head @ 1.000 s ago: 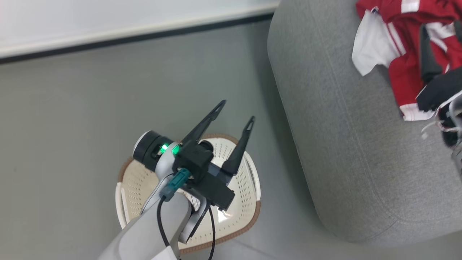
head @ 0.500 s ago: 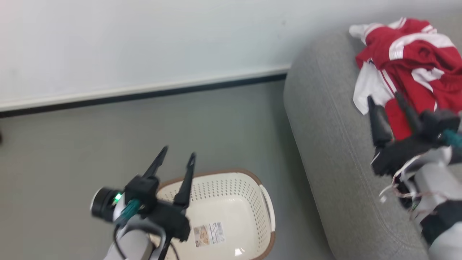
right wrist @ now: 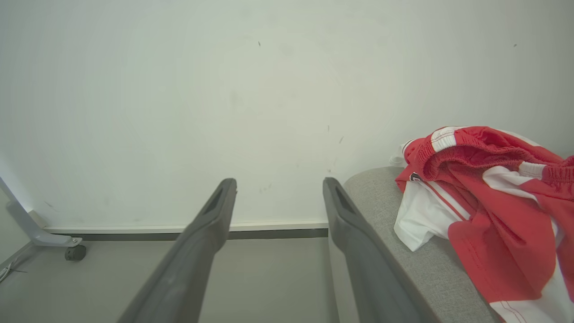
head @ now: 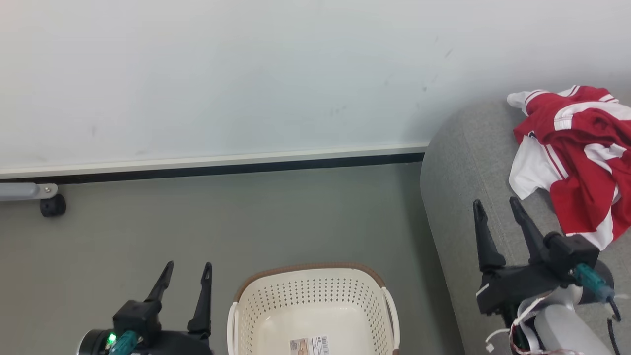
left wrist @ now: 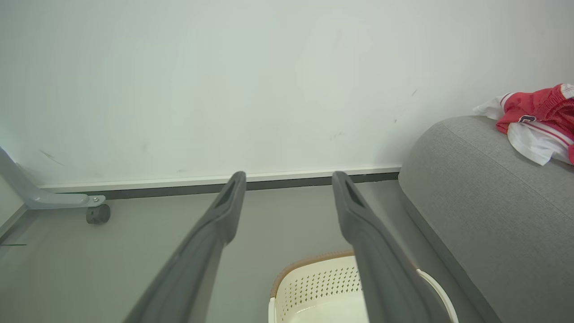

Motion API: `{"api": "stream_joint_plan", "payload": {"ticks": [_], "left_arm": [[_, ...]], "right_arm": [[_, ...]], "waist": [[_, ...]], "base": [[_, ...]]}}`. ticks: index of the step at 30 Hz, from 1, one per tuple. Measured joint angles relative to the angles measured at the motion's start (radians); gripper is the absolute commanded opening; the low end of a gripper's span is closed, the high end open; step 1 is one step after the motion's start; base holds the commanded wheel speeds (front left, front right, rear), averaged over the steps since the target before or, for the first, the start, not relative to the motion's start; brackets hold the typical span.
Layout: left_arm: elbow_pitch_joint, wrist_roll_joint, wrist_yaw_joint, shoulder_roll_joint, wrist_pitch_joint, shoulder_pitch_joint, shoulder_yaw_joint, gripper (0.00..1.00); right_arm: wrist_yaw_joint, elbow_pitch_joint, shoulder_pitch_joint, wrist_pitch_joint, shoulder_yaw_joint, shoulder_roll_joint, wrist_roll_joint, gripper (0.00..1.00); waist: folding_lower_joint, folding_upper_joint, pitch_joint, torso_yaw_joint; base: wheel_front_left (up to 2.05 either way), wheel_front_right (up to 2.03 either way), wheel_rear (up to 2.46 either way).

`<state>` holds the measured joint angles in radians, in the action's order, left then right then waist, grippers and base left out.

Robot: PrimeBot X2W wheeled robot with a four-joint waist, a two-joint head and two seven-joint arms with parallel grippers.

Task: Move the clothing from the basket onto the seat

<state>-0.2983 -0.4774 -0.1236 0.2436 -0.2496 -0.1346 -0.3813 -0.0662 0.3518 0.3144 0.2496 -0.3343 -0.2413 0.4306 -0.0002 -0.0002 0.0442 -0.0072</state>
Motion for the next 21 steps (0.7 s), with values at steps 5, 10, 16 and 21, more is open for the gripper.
{"api": "stream_joint_plan", "payload": {"ticks": [5,10,16,21], "left_arm": [[0.037,-0.001,-0.001,0.003,0.0,0.057,0.057,1.0],[0.056,0.005,-0.001,0.001,0.0,0.1,0.112,1.0],[0.076,0.037,-0.001,-0.02,0.0,0.145,0.153,1.0],[0.094,0.056,-0.001,-0.033,0.0,0.167,0.165,1.0]], "right_arm": [[-0.018,-0.08,-0.085,0.0,0.002,0.014,-0.011,1.0],[-0.025,-0.122,-0.15,0.0,0.011,0.028,-0.018,1.0],[-0.031,-0.151,-0.222,0.0,0.012,0.032,-0.022,1.0],[-0.04,-0.179,-0.252,0.0,0.021,0.033,-0.037,1.0]], "waist": [[0.0,0.0,-0.027,0.009],[0.0002,0.0001,-0.044,0.005],[0.0002,0.0002,-0.063,-0.001],[0.0002,0.0002,-0.065,-0.003]], "base": [[0.0,0.0,0.0],[0.0,0.0,0.0],[0.0,0.0,0.0],[0.0,0.0,0.0]]}}
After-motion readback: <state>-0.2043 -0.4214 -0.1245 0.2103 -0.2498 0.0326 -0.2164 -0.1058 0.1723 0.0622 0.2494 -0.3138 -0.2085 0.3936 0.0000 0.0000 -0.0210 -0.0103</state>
